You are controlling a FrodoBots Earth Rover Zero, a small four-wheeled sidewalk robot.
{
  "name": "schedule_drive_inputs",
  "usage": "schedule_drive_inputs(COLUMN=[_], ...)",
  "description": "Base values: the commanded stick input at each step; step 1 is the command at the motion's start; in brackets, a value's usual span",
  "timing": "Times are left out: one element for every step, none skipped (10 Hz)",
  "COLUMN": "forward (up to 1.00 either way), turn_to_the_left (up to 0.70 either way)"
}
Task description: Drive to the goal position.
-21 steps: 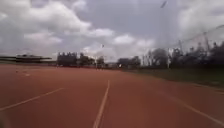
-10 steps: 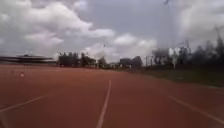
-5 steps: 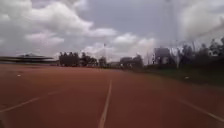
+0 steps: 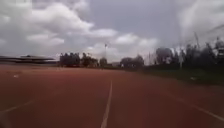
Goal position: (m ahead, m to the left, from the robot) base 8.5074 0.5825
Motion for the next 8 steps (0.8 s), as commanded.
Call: schedule_drive_inputs(forward=[0.7,0.7,0.7,0.7,0.7,0.7,0.7,0.7], turn_to_the_left=[0.0,0.0,0.0,0.0,0.0,0.0,0.0,0.0])
